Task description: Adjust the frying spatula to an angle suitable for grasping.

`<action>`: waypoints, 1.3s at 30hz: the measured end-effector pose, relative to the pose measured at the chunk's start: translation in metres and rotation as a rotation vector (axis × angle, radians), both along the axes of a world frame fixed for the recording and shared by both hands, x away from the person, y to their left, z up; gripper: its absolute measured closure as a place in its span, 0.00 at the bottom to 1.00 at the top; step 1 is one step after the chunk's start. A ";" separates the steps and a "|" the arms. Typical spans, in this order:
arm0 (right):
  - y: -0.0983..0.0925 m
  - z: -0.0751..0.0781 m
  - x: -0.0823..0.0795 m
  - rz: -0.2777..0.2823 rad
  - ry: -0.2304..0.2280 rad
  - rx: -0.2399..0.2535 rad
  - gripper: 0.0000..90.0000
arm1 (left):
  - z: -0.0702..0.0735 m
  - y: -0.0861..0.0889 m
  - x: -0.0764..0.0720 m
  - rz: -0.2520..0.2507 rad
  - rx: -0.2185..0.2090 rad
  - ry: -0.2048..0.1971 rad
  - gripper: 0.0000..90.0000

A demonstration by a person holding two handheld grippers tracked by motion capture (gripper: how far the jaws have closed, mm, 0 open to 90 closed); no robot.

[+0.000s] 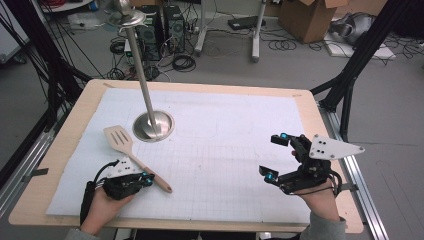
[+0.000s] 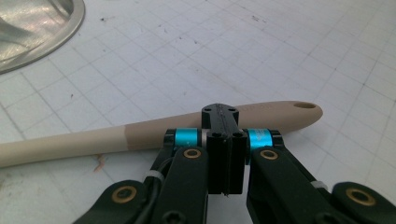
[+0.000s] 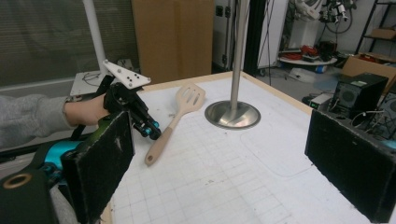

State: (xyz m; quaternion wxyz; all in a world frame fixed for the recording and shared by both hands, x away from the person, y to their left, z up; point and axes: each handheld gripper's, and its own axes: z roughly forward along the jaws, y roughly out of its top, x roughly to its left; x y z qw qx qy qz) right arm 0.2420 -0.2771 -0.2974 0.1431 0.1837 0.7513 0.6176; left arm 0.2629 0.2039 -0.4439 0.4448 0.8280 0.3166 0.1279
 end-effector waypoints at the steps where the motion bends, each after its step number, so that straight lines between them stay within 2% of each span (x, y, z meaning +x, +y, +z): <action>1: -0.001 0.000 -0.001 -0.003 0.007 -0.002 0.08 | 0.000 -0.001 0.001 0.000 0.000 -0.001 1.00; 7: -0.006 -0.001 -0.008 -0.023 0.004 -0.008 0.08 | 0.000 -0.007 0.009 -0.002 0.002 -0.001 1.00; 14: -0.010 -0.002 -0.014 -0.043 0.009 -0.017 0.08 | 0.000 -0.017 0.017 0.006 0.024 -0.027 1.00; 22: -0.013 -0.003 -0.021 -0.061 0.015 -0.030 0.08 | -0.001 -0.025 0.031 0.023 0.007 -0.026 1.00; 28: -0.017 -0.004 -0.025 -0.078 0.020 -0.033 0.08 | -0.002 -0.029 0.037 0.038 0.009 -0.042 1.00; 31: -0.018 -0.004 -0.026 -0.078 0.018 -0.034 0.08 | -0.001 -0.030 0.036 0.056 0.024 -0.063 1.00; 32: -0.017 -0.004 -0.026 -0.076 0.019 -0.032 0.08 | 0.000 -0.029 0.036 0.079 0.032 -0.082 1.00; 34: -0.016 -0.004 -0.025 -0.071 0.021 -0.032 0.08 | 0.003 -0.023 0.036 0.100 0.001 -0.084 1.00; 39: -0.012 -0.005 -0.022 -0.056 0.023 -0.044 0.08 | 0.012 0.003 0.038 0.171 -0.044 -0.106 1.00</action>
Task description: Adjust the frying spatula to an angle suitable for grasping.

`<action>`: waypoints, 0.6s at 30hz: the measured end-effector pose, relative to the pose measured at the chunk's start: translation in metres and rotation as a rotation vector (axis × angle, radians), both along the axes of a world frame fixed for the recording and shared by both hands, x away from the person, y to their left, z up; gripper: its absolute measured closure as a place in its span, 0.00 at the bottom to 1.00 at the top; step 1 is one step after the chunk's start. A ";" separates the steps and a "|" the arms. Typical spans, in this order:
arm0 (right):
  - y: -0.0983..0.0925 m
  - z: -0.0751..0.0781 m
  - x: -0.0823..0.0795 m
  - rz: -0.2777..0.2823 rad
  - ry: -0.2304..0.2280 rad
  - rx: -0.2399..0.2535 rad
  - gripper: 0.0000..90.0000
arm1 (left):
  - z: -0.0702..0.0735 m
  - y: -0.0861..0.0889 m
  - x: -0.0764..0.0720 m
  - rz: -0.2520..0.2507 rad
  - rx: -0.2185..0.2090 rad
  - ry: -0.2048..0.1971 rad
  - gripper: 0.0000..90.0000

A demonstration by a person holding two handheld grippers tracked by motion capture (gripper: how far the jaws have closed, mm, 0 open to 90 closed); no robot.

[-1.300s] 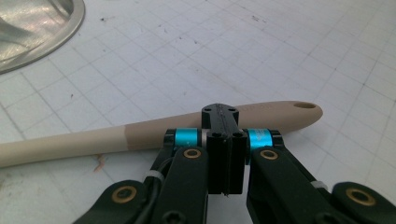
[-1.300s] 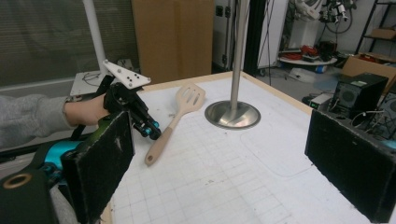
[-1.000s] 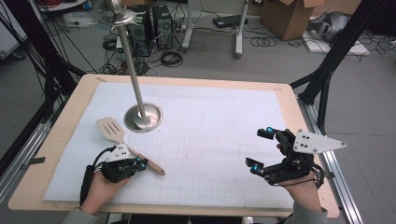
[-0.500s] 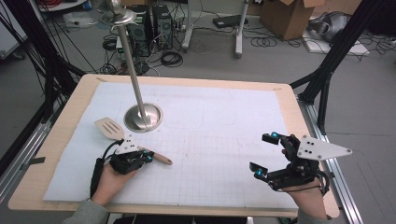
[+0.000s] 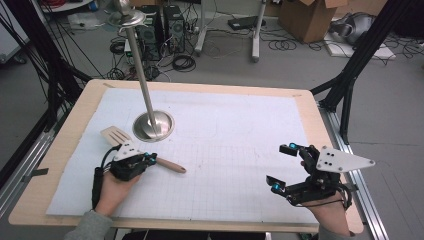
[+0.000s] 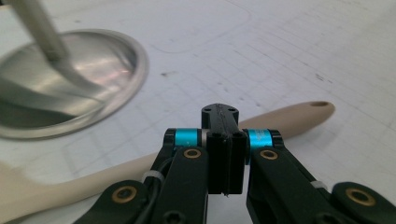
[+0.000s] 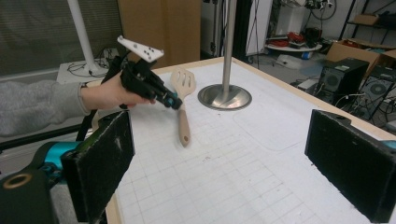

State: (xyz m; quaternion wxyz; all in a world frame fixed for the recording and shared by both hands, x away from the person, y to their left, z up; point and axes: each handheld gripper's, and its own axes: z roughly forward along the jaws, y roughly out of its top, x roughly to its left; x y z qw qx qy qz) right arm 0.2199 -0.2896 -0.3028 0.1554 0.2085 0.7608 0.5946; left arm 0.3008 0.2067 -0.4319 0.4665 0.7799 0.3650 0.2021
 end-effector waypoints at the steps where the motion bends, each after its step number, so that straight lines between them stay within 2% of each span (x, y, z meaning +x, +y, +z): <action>1: 0.000 0.000 0.000 0.002 -0.001 0.003 0.08 | 0.001 0.006 0.000 0.014 0.002 -0.009 1.00; 6: 0.001 0.001 0.001 0.007 -0.004 0.004 0.08 | 0.000 0.031 0.004 0.080 0.019 -0.011 1.00; 8: 0.001 0.000 0.001 0.008 -0.005 0.003 0.08 | -0.002 0.037 0.009 0.105 0.006 0.003 1.00; 18: 0.004 -0.003 0.002 0.008 0.011 -0.010 0.08 | -0.010 0.032 0.025 0.111 0.019 0.017 1.00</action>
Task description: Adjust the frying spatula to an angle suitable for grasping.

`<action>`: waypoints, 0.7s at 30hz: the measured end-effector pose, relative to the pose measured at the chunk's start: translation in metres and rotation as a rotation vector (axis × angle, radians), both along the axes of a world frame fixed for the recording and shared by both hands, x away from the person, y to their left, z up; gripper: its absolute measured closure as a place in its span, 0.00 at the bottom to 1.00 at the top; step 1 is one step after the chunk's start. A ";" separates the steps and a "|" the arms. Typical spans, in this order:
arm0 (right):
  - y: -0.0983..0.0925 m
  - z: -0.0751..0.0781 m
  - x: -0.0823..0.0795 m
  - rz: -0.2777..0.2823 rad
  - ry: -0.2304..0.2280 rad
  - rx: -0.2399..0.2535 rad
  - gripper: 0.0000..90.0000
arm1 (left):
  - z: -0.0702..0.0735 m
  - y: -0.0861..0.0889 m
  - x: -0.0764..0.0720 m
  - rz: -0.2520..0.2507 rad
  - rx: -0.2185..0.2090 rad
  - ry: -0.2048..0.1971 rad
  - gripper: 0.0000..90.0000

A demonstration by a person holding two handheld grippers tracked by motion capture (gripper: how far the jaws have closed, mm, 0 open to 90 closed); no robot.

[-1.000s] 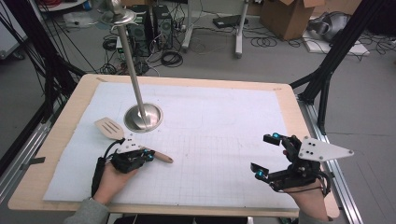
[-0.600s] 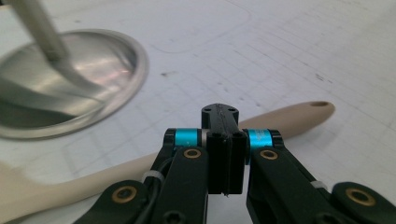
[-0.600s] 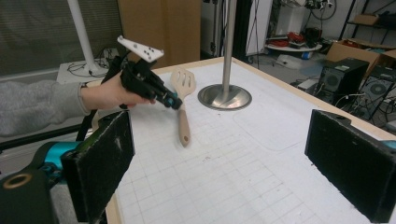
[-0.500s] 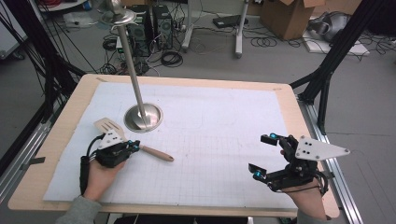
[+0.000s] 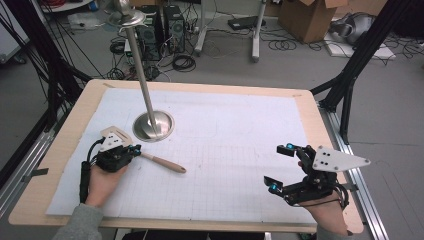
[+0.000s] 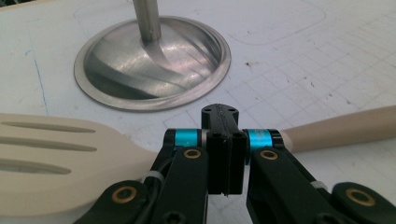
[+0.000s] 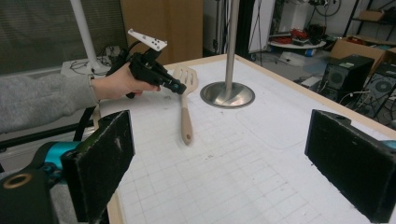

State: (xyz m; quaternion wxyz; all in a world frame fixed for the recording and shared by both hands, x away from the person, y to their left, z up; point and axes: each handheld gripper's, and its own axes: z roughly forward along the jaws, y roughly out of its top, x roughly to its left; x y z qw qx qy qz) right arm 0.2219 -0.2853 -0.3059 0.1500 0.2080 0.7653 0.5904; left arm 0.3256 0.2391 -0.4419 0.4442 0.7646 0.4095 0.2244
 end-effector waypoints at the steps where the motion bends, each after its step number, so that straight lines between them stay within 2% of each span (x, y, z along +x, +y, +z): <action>1: 0.001 -0.001 0.000 0.001 0.004 -0.004 0.08 | -0.001 -0.001 0.001 0.006 0.002 0.005 1.00; 4: 0.001 -0.001 0.000 0.003 0.009 -0.004 0.08 | -0.003 -0.002 0.004 0.004 0.010 0.004 1.00; 7: 0.001 -0.001 0.000 0.004 0.008 -0.004 0.08 | -0.005 -0.002 0.007 0.022 0.016 0.011 1.00; 11: 0.001 -0.002 0.001 0.002 0.009 -0.003 0.08 | -0.006 -0.001 0.008 0.033 -0.004 0.036 1.00; 14: 0.001 -0.001 0.000 0.005 0.010 -0.003 0.08 | -0.006 -0.003 0.009 0.036 -0.008 0.038 1.00; 18: 0.000 -0.001 0.000 0.003 0.005 0.000 0.08 | -0.005 -0.007 0.013 0.033 0.037 0.049 1.00; 20: 0.000 -0.002 0.000 0.001 0.011 0.001 0.08 | -0.005 -0.011 0.015 0.029 0.047 0.054 1.00; 21: 0.000 -0.002 0.000 0.001 0.014 0.002 0.08 | -0.006 -0.014 0.016 0.026 0.072 0.060 1.00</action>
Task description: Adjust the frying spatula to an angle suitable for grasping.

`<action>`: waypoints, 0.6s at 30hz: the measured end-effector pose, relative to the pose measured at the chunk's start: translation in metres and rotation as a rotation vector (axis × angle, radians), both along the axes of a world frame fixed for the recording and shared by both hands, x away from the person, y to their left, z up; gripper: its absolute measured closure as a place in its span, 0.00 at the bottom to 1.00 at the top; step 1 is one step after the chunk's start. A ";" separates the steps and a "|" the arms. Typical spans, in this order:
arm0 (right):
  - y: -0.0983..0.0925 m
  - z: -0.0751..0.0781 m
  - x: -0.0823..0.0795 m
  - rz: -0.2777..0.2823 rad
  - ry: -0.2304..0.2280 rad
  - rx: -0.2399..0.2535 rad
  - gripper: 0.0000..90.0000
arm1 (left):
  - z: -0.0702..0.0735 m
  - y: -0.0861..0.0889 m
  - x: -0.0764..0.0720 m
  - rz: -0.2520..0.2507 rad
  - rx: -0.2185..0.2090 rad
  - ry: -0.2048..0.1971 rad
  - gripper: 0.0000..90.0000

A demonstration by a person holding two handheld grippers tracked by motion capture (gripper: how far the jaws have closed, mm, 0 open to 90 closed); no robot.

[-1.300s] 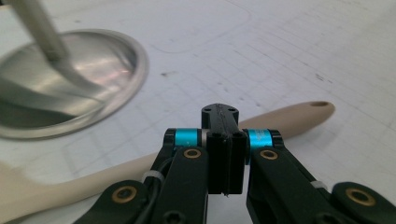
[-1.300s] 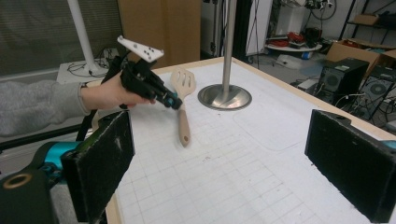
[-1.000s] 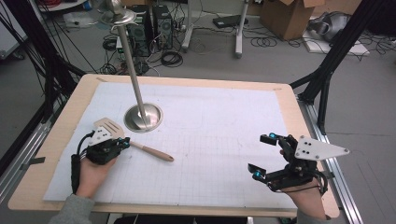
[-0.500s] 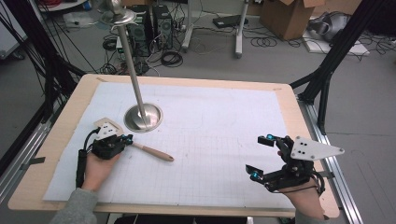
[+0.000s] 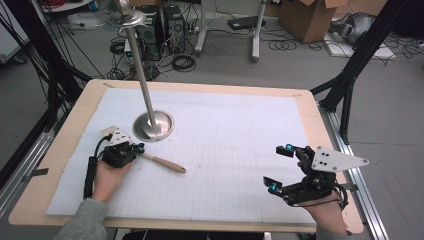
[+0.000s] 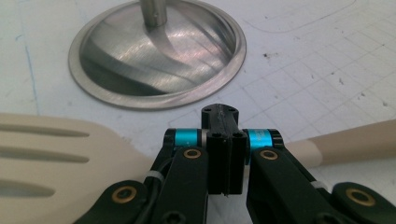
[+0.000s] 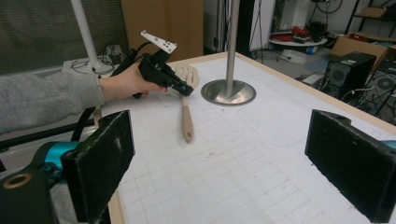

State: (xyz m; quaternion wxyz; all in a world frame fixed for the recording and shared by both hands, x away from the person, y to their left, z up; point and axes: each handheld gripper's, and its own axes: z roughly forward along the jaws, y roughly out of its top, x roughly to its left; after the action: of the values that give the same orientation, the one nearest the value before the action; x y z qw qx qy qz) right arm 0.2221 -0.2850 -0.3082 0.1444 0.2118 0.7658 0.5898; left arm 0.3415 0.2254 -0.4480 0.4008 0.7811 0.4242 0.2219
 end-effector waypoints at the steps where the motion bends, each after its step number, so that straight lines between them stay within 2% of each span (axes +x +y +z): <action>1: 0.000 0.000 0.001 -0.001 -0.004 -0.006 0.08 | -0.002 -0.002 0.000 0.001 0.014 -0.003 1.00; 7: 0.001 -0.001 0.001 0.002 0.001 -0.006 0.08 | -0.002 0.000 0.003 0.024 0.031 0.004 1.00; 9: 0.000 -0.001 0.000 0.002 0.002 -0.007 0.08 | -0.003 0.001 0.005 0.036 0.029 0.017 1.00; 10: 0.000 -0.001 0.000 0.002 -0.008 -0.004 0.08 | -0.003 0.001 0.005 0.036 0.032 0.019 1.00; 13: 0.000 0.000 -0.001 -0.001 0.000 -0.003 0.08 | -0.003 -0.001 0.004 0.014 0.085 -0.004 1.00; 18: 0.001 -0.002 0.001 0.002 0.001 -0.011 0.08 | -0.002 -0.003 0.001 0.026 0.107 0.001 1.00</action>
State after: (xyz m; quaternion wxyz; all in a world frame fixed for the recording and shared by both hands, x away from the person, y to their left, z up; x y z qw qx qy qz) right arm 0.2231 -0.2841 -0.3100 0.1446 0.2102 0.7693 0.5858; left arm 0.3424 0.2222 -0.4499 0.3555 0.7958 0.4222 0.2492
